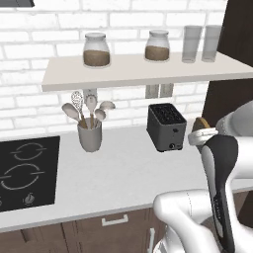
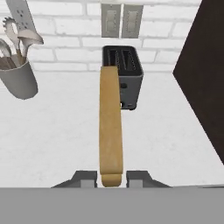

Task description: Start the toaster. Once the lever pops up, take the bread to the plate on the dining counter.

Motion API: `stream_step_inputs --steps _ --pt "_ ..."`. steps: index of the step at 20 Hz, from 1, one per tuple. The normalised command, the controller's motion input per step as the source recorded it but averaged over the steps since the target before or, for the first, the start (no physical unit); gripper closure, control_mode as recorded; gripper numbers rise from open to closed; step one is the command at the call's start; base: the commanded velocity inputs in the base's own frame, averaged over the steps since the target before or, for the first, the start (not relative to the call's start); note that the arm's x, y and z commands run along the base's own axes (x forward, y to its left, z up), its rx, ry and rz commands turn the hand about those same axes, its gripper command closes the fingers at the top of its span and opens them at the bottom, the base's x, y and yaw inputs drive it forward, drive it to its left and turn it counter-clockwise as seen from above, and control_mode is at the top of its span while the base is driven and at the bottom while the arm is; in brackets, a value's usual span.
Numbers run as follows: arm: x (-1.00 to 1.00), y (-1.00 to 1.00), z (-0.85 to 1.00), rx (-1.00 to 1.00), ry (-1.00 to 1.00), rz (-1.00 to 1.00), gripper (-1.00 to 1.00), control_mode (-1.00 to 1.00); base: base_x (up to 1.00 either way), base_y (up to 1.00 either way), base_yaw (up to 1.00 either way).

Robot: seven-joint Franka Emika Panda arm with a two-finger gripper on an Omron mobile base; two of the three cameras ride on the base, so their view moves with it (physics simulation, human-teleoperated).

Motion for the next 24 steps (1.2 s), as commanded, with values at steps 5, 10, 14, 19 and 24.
stream_step_inputs --steps 5,10,14,19,24 --pt "-0.3 0.04 0.1 0.0 -0.09 0.0 1.0 -1.0 0.0 0.0 0.0" --pt "-0.01 0.0 0.22 0.0 -0.02 0.0 1.0 -1.0 0.0 0.0 0.0" --pt "-0.05 0.02 0.05 0.0 0.0 0.0 1.0 1.0 -0.16 0.05 0.0" --pt "0.0 0.0 0.0 0.0 0.0 0.0 1.0 1.0 -0.9 0.01 0.18" --pt "0.0 0.0 0.0 0.0 0.0 0.0 1.0 1.0 -0.63 0.17 0.5"
